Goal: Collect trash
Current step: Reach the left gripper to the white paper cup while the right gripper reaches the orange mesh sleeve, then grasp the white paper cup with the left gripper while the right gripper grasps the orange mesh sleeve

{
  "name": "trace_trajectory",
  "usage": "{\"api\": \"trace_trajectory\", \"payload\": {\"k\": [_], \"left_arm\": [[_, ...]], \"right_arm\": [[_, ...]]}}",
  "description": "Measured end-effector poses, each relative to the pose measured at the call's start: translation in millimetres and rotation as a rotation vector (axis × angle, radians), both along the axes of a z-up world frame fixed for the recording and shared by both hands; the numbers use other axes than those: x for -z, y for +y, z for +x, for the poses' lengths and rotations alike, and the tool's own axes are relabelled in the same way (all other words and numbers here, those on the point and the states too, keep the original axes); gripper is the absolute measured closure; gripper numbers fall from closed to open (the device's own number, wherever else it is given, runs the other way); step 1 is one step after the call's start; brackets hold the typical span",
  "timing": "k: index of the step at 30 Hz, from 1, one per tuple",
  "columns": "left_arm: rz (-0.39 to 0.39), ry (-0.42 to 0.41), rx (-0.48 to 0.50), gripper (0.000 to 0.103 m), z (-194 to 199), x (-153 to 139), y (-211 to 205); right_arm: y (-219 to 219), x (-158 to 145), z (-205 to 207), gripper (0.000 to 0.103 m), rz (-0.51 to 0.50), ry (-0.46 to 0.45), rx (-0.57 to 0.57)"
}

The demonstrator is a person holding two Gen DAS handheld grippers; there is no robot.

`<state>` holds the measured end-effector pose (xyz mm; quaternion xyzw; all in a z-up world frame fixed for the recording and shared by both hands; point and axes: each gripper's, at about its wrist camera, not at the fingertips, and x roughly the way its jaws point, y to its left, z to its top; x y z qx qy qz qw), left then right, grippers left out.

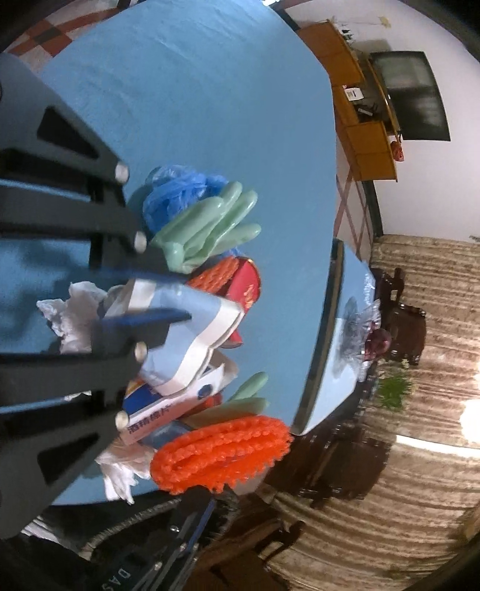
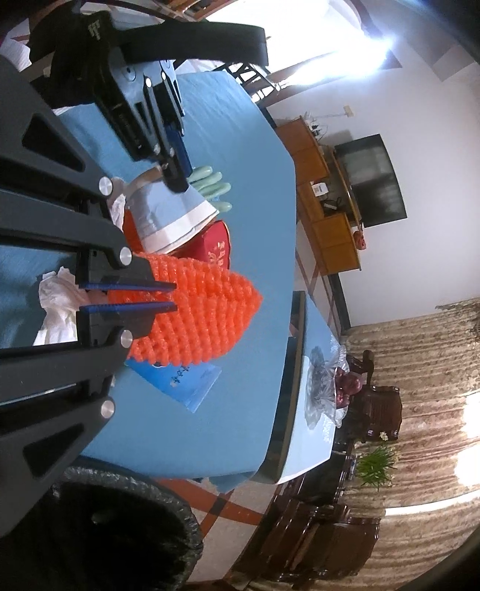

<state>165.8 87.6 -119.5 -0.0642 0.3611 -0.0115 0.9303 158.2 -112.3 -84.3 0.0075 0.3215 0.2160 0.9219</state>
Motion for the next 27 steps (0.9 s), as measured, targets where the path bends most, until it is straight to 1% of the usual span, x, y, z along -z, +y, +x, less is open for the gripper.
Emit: {"api": "trace_trajectory", "payload": {"k": [1, 5, 7, 9, 10, 11, 12, 13, 15, 16, 19, 20, 21, 22, 24, 25, 27], "left_arm": [[-0.008, -0.007, 0.001, 0.103, -1.1, -0.7, 1.0], [-0.003, -0.014, -0.001, 0.103, -3.5, -2.8, 2.7], [-0.018, 0.001, 0.017, 0.103, -4.5, 0.0, 2.6], [-0.023, 0.026, 0.016, 0.095, -2.8, 4.1, 2.6], [-0.026, 0.039, 0.016, 0.071, -1.4, 6.5, 3.3], [-0.024, 0.051, 0.004, 0.043, -1.1, 9.3, 2.7], [-0.027, 0.05, 0.003, 0.035, -1.8, 10.7, 3.8], [-0.032, 0.045, 0.009, 0.033, -3.1, 11.9, 2.5], [-0.026, 0.054, 0.025, 0.025, -1.7, 15.5, 0.2], [-0.015, 0.064, 0.025, 0.017, -0.9, 18.6, -1.4], [-0.011, 0.088, 0.035, 0.016, 3.3, 26.6, -3.1], [-0.015, 0.096, 0.037, 0.018, 4.5, 29.0, -3.0], [-0.025, 0.096, 0.038, 0.023, 4.6, 30.4, -1.9], [-0.041, 0.097, 0.043, 0.037, 5.1, 31.0, -0.9], [-0.053, 0.095, 0.038, 0.039, 7.8, 28.5, 0.9], [-0.051, 0.086, 0.039, 0.043, 7.0, 26.0, 0.7], [-0.038, 0.065, 0.04, 0.043, 4.1, 20.3, 0.3]], "right_arm": [[0.5, -1.8, 0.0, 0.097, 0.001, -0.002, -0.002], [2.0, -4.7, 1.4, 0.098, 0.001, -0.015, -0.012], [2.3, -3.7, 2.5, 0.098, 0.0, -0.012, -0.013], [3.3, -1.7, 1.8, 0.098, -0.013, -0.012, -0.014], [3.8, -0.3, 1.4, 0.098, -0.02, -0.011, -0.015], [3.3, 1.3, 2.1, 0.098, -0.022, -0.006, -0.014], [3.0, 2.0, 1.5, 0.098, -0.02, -0.002, -0.013], [1.9, 3.6, 2.7, 0.098, -0.02, 0.003, -0.009], [0.9, 6.2, 3.8, 0.098, -0.022, 0.012, -0.003], [0.0, 7.9, 5.3, 0.098, -0.022, 0.018, -0.002], [-0.8, 11.6, 8.3, 0.098, -0.024, 0.03, 0.0], [-0.7, 12.6, 8.8, 0.098, -0.026, 0.032, -0.001], [-0.3, 14.0, 9.9, 0.098, -0.031, 0.035, -0.002], [0.3, 14.7, 8.7, 0.098, -0.033, 0.036, -0.003], [2.2, 14.7, 9.1, 0.098, -0.037, 0.037, -0.008], [2.5, 14.5, 8.6, 0.098, -0.038, 0.036, -0.013], [4.1, 11.9, 8.9, 0.098, -0.04, 0.032, -0.026]]}}
